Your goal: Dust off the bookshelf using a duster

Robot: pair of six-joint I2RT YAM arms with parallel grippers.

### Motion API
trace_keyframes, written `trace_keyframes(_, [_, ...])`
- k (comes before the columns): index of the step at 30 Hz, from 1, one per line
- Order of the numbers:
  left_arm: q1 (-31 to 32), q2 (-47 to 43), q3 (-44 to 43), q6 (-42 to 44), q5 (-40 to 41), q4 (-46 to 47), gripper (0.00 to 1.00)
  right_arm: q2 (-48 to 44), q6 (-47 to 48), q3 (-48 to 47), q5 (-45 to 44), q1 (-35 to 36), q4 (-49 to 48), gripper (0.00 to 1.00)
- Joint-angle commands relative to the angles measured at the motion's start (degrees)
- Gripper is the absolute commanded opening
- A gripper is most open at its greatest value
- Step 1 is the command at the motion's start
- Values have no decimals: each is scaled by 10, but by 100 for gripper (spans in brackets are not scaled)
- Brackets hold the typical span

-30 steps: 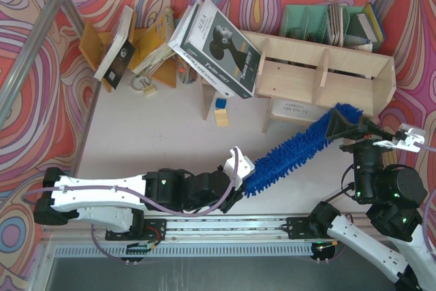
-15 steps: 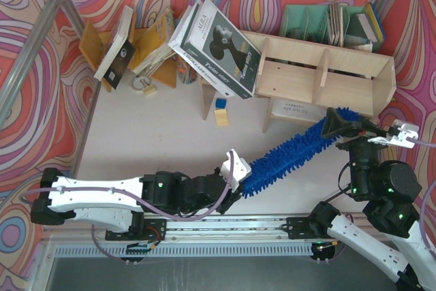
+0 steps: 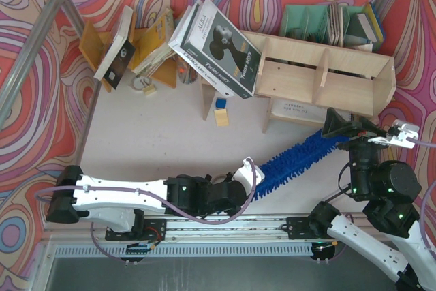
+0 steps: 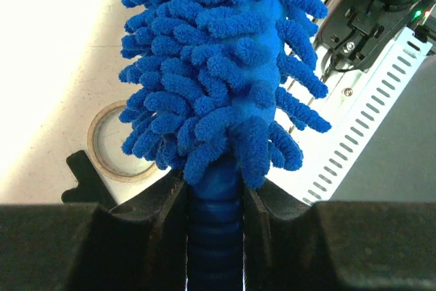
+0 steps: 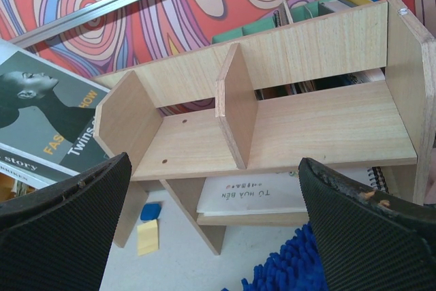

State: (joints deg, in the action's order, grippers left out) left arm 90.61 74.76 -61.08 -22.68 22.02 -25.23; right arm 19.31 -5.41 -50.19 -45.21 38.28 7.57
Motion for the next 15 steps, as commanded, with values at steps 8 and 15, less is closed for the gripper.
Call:
trace_keyframes(8, [0,19,-15,-2,64,78,0,-10,-10,5,-9,1,-9,99])
trace_keyframes(15, [-17,38,-10,-2,79,109,0,-15,-10,8,-9,1,-7,99])
